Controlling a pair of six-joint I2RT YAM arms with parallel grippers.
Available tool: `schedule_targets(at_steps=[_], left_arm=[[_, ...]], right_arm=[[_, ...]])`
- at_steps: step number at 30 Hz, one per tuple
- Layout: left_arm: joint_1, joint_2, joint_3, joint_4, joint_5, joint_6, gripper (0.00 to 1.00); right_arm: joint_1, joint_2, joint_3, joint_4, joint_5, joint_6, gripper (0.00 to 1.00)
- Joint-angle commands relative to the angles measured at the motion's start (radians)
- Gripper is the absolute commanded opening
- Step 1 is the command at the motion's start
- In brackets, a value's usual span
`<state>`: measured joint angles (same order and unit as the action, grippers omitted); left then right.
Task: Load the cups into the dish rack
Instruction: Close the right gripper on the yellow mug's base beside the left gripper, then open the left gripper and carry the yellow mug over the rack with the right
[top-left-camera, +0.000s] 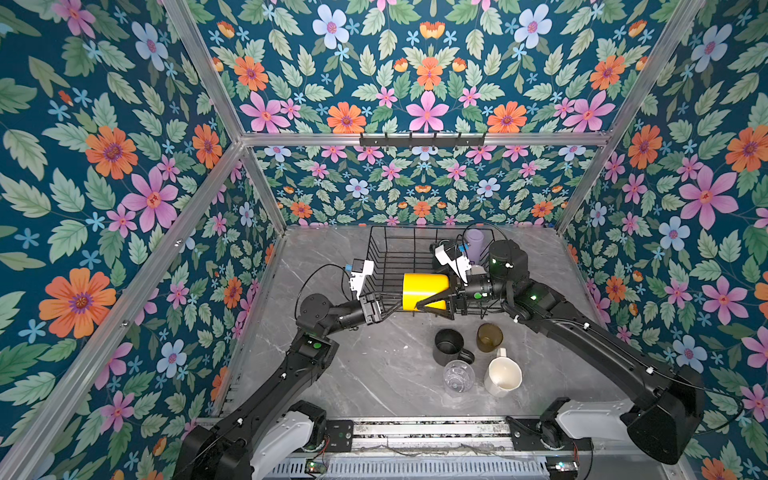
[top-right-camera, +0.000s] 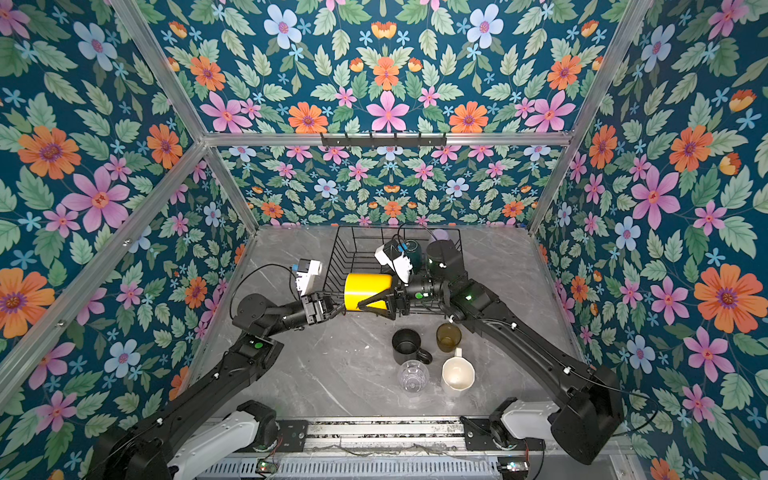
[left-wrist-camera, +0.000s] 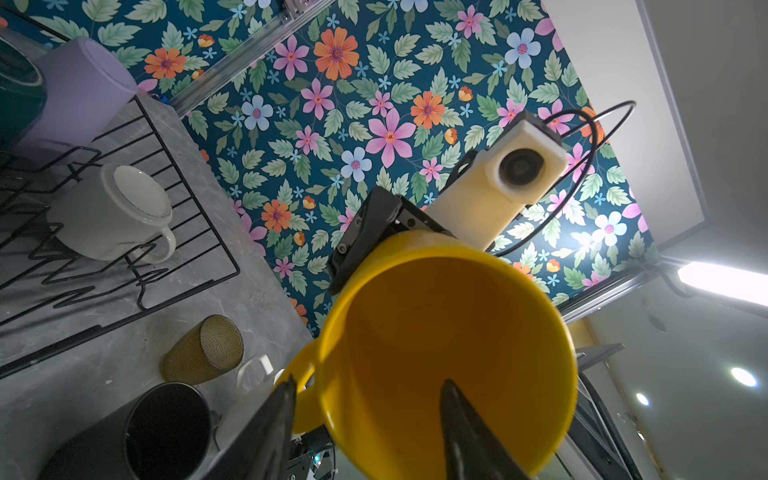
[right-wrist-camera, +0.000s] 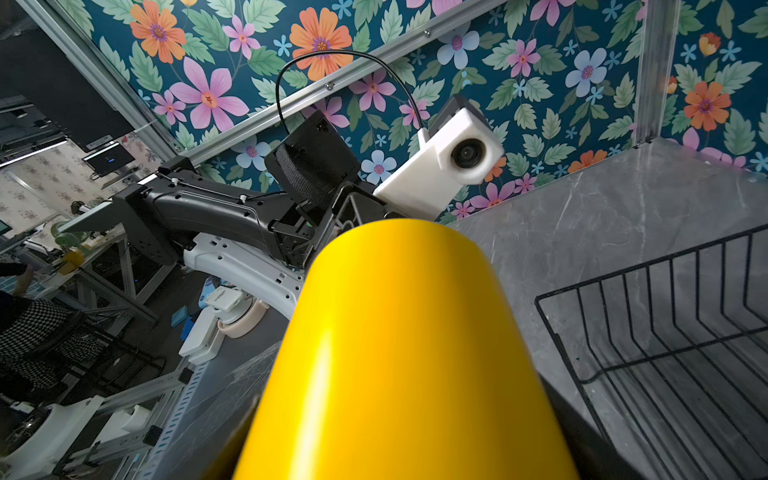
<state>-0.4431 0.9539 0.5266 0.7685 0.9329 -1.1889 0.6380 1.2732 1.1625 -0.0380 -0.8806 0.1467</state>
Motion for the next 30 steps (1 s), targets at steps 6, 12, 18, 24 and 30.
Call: schedule_targets(at_steps=[6, 12, 18, 24, 30], left_arm=[[0.001, -0.089, 0.06, -0.364, -0.148, 0.247, 0.79], [0.001, -0.162, 0.1, -0.596, -0.312, 0.368, 0.81], [0.001, -0.269, 0.16, -0.878, -0.578, 0.487, 0.84], [0.001, -0.411, 0.179, -1.054, -0.792, 0.541, 0.89], [0.001, -0.524, 0.182, -1.165, -0.917, 0.56, 0.94]], right_arm=[[-0.044, -0.098, 0.062, -0.286, 0.187, -0.073, 0.0], [-0.085, -0.108, 0.16, -0.541, 0.435, -0.116, 0.0], [-0.084, -0.014, 0.293, -0.734, 0.664, -0.128, 0.0], [-0.085, 0.095, 0.396, -0.824, 0.824, -0.129, 0.0], [-0.085, 0.212, 0.493, -0.882, 0.904, -0.123, 0.0]])
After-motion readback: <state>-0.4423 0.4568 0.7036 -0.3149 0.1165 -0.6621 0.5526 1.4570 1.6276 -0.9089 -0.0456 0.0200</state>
